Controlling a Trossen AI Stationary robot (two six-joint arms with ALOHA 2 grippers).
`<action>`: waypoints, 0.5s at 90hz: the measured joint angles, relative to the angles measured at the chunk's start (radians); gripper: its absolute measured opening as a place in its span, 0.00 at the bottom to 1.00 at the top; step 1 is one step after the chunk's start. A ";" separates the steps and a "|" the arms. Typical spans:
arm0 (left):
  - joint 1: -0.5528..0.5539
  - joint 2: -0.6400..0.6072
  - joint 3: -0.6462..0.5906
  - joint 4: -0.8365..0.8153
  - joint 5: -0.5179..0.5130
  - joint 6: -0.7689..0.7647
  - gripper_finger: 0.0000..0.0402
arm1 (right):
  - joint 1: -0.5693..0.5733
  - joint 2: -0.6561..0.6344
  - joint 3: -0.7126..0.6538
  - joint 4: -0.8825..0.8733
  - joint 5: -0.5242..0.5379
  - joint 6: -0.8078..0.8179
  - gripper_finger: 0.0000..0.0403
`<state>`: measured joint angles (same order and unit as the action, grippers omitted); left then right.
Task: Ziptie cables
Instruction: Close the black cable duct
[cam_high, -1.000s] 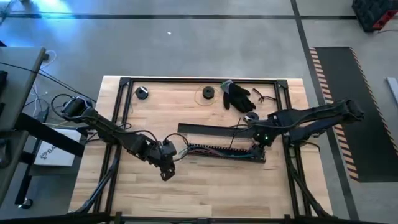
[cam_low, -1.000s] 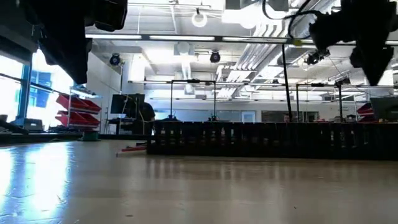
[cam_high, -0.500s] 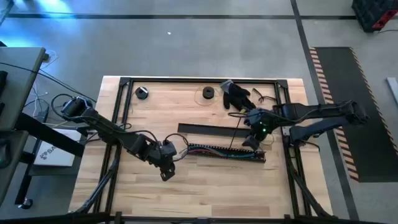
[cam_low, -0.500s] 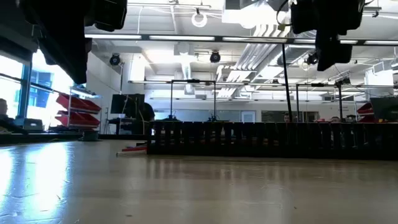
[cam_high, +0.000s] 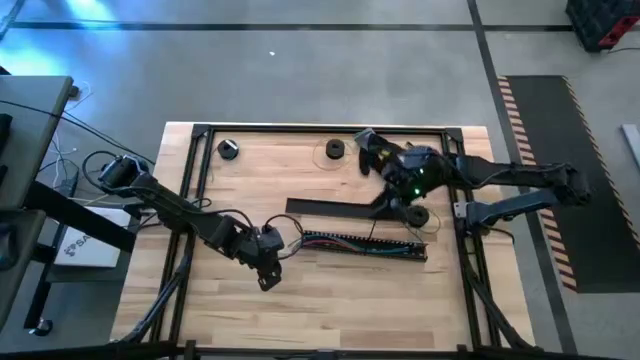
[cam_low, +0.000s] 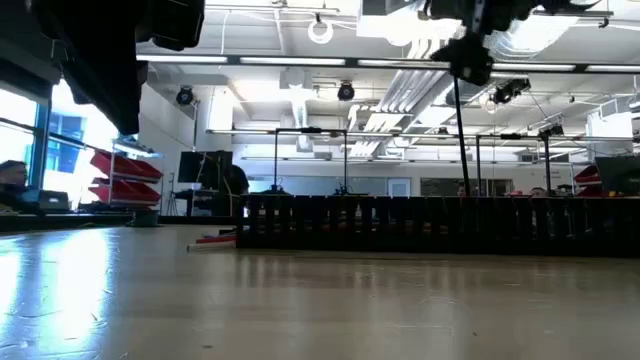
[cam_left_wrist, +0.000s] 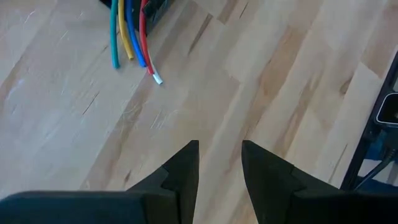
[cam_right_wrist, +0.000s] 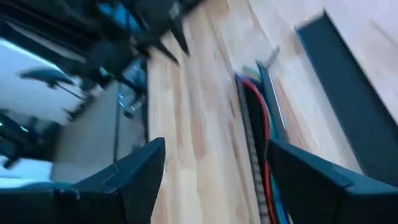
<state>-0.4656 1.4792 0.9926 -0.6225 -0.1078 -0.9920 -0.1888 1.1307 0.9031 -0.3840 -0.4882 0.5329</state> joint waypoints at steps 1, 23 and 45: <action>0.000 0.000 0.000 0.000 0.000 0.000 0.26 | -0.006 0.006 0.000 0.002 -0.004 -0.006 0.66; 0.000 0.000 0.000 0.000 0.000 0.000 0.26 | -0.105 0.260 0.184 -0.165 -0.007 -0.201 0.62; 0.000 0.000 0.000 0.000 0.000 0.000 0.26 | -0.174 0.545 0.482 -0.502 0.104 -0.459 0.60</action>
<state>-0.4653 1.4792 0.9924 -0.6222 -0.1081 -0.9920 -0.3632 1.6762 1.3849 -0.8863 -0.3840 0.0741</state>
